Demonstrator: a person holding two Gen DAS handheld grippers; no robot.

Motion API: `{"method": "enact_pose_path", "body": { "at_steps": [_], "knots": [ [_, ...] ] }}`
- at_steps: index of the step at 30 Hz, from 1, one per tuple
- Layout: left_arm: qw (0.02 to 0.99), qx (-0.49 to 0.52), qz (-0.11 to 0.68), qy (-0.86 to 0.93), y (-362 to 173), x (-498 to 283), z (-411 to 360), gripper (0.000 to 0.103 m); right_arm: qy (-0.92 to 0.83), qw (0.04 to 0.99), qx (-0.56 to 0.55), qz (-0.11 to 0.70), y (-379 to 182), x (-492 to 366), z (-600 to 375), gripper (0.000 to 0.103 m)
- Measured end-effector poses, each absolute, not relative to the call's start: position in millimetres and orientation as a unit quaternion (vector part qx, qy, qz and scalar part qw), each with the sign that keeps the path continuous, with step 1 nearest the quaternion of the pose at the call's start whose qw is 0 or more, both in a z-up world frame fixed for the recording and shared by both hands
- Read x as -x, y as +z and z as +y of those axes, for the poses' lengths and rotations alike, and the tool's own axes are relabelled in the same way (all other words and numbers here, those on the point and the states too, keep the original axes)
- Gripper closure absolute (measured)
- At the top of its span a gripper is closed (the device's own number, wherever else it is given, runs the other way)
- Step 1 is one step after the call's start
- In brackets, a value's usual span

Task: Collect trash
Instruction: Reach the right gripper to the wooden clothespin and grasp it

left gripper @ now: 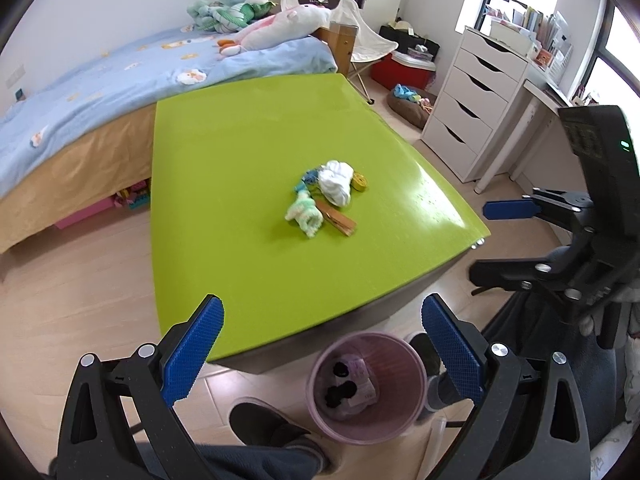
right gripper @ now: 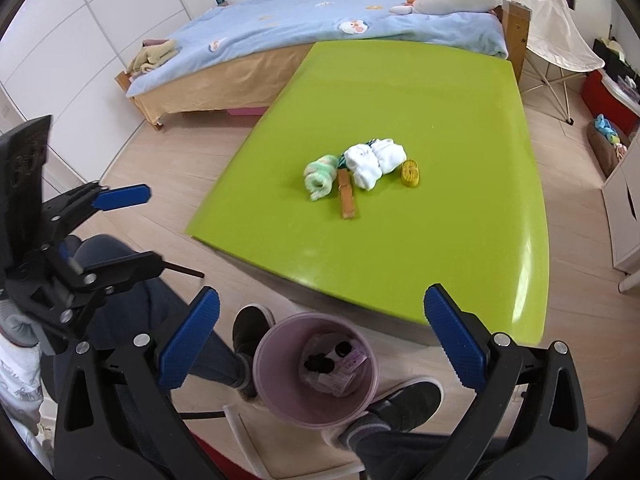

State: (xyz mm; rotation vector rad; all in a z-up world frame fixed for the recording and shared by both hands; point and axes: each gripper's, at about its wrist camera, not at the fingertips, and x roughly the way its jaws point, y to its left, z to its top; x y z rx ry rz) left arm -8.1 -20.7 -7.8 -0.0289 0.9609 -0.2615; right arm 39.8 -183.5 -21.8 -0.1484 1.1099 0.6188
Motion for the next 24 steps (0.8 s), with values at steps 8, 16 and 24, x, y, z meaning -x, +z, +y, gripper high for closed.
{"method": "enact_pose_path", "body": {
  "at_steps": [8, 16, 24],
  "knots": [
    [0.879, 0.009, 0.462, -0.121, -7, -6, -15, 0.008, 0.276, 0.779, 0.105, 0.553, -53, -98, -151, 0.003],
    [0.878, 0.009, 0.464, -0.121, -8, -12, -11, 0.008, 0.255, 0.75, 0.142, 0.594, -95, -137, -117, 0.004],
    [0.877, 0.015, 0.466, -0.116, -10, -15, -5, 0.008, 0.245, 0.738, 0.149, 0.611, -105, -154, -104, 0.047]
  ]
}}
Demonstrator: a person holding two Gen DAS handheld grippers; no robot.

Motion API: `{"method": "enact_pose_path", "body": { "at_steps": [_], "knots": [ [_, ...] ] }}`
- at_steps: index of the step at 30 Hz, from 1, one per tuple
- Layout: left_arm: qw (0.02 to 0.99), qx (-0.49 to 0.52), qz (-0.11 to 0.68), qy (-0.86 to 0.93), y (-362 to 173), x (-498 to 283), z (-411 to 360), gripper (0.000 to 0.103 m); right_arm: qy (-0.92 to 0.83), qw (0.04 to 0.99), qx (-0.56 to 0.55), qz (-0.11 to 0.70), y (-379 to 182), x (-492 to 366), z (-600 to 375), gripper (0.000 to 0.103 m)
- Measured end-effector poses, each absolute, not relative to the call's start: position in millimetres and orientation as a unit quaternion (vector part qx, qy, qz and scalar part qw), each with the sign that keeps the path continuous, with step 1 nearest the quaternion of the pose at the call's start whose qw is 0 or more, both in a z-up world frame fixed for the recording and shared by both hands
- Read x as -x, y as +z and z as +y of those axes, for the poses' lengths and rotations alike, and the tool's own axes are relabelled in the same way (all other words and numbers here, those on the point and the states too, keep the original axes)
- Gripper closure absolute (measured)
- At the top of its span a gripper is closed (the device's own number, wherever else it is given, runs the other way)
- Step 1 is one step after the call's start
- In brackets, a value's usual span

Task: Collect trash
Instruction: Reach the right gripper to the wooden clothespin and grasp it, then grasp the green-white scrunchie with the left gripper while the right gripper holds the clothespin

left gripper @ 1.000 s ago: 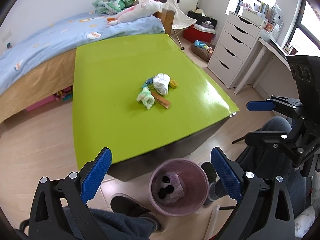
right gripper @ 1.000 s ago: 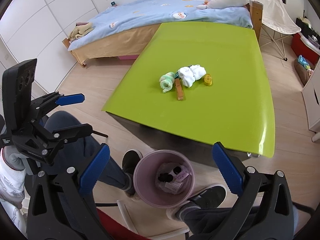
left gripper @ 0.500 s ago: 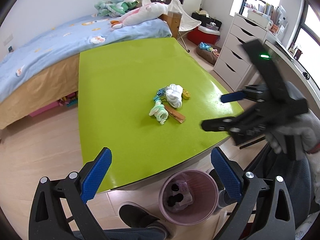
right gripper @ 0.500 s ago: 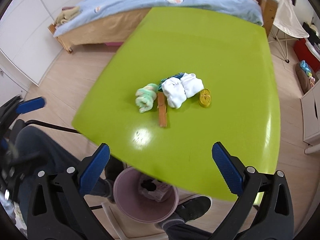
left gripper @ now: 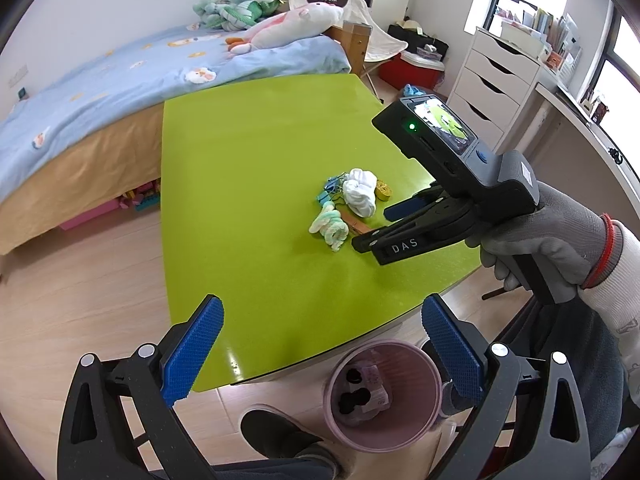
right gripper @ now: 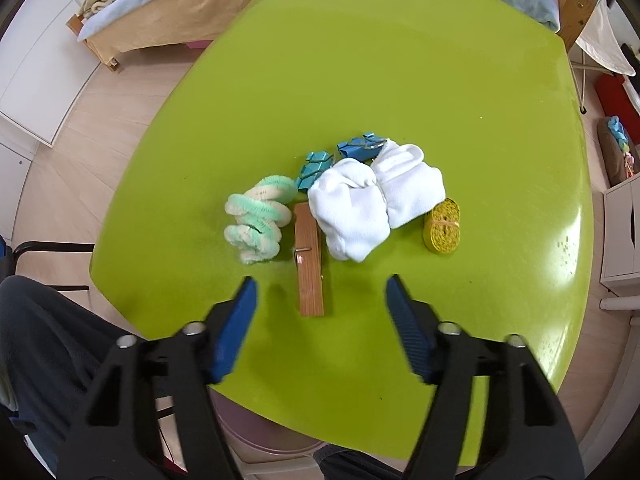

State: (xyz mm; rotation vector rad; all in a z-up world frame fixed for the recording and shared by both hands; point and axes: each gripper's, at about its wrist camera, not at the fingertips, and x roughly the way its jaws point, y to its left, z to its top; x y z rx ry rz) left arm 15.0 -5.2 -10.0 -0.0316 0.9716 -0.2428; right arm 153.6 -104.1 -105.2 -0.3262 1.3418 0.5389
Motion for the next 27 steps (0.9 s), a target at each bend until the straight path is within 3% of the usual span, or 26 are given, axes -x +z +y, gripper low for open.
{"method": "enact_pose_path", "body": {
  "at_steps": [7, 9, 11, 27],
  "knots": [
    [0.875, 0.021, 0.469, -0.115, -14, -19, -2, 0.008, 0.25, 0.736, 0.153, 0.611, -110, -153, -99, 0.063],
    [0.875, 0.021, 0.47, -0.114, -14, -19, -2, 0.008, 0.25, 0.736, 0.16, 0.608, -110, -152, -97, 0.073],
    [0.875, 0.021, 0.469, -0.113, -14, -19, -2, 0.008, 0.255, 0.735, 0.161, 0.608, -110, -152, -96, 0.091],
    [0.873, 0.009, 0.473, -0.114, -13, -43, -7, 0.008, 0.283, 0.756, 0.122, 0.578, -70, -122, -122, 0.091]
  ]
}}
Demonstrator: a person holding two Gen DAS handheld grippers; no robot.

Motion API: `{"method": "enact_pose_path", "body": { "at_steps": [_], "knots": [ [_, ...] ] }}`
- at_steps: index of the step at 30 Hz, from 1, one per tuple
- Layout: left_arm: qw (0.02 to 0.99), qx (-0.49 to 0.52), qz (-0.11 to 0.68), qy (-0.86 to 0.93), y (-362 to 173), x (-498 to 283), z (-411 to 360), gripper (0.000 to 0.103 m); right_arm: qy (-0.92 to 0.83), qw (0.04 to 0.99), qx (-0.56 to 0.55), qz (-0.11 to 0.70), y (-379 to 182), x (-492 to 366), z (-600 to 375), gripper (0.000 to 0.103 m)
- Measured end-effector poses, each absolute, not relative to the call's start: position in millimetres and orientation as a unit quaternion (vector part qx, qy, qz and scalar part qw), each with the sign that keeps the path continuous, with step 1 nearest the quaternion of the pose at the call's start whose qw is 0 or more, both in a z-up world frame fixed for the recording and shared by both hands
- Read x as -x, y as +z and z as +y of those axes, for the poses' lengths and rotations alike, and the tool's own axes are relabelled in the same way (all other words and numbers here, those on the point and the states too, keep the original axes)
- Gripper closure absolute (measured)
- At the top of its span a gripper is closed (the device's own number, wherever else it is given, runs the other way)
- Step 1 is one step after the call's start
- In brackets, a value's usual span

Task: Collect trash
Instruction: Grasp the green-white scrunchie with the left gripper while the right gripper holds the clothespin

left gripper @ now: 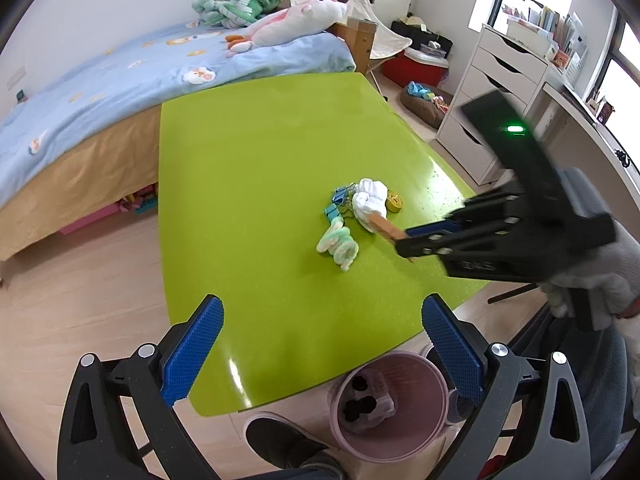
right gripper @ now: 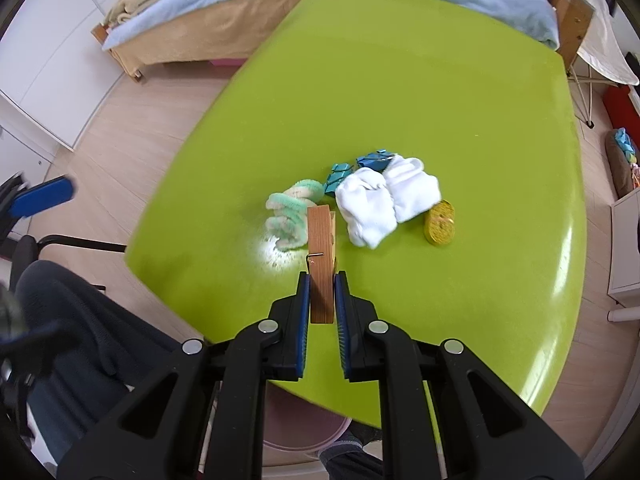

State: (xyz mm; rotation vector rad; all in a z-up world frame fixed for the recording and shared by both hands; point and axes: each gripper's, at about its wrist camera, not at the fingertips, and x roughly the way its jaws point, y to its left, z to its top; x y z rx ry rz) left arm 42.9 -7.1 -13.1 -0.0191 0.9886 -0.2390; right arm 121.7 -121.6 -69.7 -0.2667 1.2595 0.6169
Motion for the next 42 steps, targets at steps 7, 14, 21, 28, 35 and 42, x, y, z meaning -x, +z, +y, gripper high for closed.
{"method": "enact_pose_path", "body": {
  "at_steps": [7, 14, 21, 28, 35, 42],
  "knots": [
    [0.861, 0.003, 0.492, -0.132, -22, -70, -18, 0.008, 0.271, 0.769, 0.102, 0.57, -57, -109, -155, 0.091],
    [0.835, -0.019, 0.531, -0.141, -47, -107, -39, 0.008, 0.259, 0.774, 0.086, 0.572, -56, -113, -178, 0.091],
    [0.816, -0.026, 0.561, -0.137, -76, -133, -54, 0.008, 0.253, 0.775, 0.08, 0.574, -57, -112, -190, 0.091],
    [0.811, -0.022, 0.57, -0.128, -87, -144, -56, 0.034, 0.25, 0.774, 0.077, 0.576, -59, -113, -197, 0.091],
    [0.811, -0.025, 0.572, -0.119, -91, -143, -52, 0.073, 0.25, 0.777, 0.079, 0.572, -59, -113, -194, 0.091],
    [0.82, -0.021, 0.56, -0.119, -82, -126, -45, 0.078, 0.251, 0.782, 0.079, 0.565, -57, -107, -192, 0.091]
  ]
}}
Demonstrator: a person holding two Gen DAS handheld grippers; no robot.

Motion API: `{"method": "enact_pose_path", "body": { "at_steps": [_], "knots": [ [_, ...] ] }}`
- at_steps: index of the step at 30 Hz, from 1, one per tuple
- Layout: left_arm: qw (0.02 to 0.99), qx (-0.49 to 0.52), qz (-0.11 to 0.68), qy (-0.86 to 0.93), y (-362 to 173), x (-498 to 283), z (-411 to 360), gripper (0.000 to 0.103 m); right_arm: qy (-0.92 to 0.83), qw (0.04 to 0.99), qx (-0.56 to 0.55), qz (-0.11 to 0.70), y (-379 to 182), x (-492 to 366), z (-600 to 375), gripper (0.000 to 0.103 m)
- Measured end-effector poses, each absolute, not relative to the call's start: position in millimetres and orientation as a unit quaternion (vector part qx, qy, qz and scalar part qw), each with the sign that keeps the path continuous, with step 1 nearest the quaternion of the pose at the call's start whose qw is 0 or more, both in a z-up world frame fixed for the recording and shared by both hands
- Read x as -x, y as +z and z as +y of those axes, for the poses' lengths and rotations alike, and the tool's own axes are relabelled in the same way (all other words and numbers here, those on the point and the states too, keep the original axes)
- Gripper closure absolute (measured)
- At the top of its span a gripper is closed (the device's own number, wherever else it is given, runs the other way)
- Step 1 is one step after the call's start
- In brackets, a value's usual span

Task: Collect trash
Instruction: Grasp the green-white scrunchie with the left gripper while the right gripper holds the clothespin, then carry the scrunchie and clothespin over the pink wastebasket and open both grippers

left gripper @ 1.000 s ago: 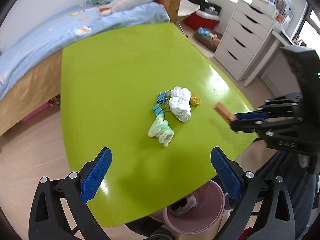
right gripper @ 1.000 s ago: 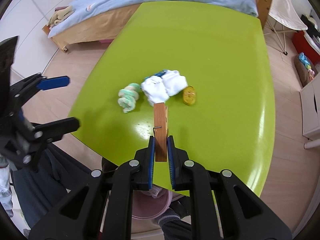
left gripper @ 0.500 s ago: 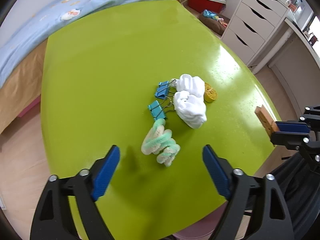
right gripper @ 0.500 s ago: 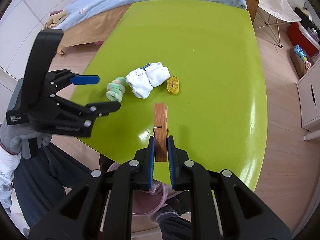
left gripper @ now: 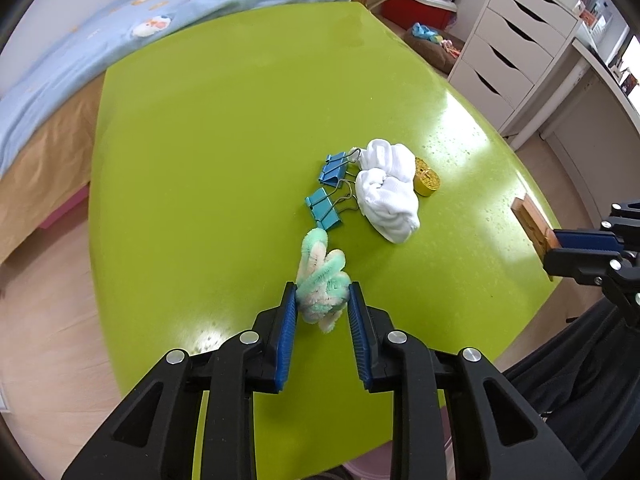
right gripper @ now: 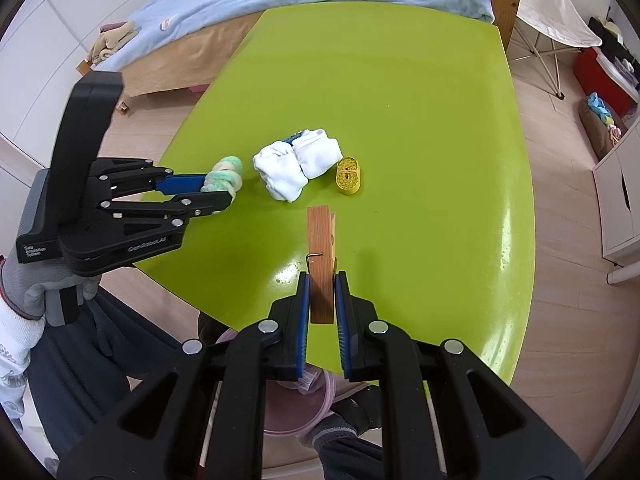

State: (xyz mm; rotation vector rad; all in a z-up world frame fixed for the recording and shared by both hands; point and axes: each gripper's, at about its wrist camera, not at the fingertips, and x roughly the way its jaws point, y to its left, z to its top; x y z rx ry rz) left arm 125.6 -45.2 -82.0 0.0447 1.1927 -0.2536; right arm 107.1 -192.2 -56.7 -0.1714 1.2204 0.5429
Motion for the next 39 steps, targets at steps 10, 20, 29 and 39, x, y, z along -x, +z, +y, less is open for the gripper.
{"method": "enact_pose_path", "body": {
  "at_steps": [10, 20, 29, 39],
  "knots": [
    [0.842, -0.02, 0.525, -0.12, -46, -88, -42, 0.078, 0.259, 0.8, 0.079, 0.535, -36, -85, -193, 0.091],
    [0.872, -0.015, 0.473, -0.126, -8, -34, -41, 0.078, 0.268, 0.818, 0.075, 0.503, -14, -44, -202, 0.091],
    [0.878, -0.021, 0.457, -0.142, -2, 9, -55, 0.078, 0.281, 0.824, 0.076, 0.485, 1, 2, -208, 0.091],
    [0.867, -0.031, 0.468, -0.166, -13, 44, -75, 0.078, 0.297, 0.815, 0.06, 0.493, -1, 33, -211, 0.091]
  ]
}}
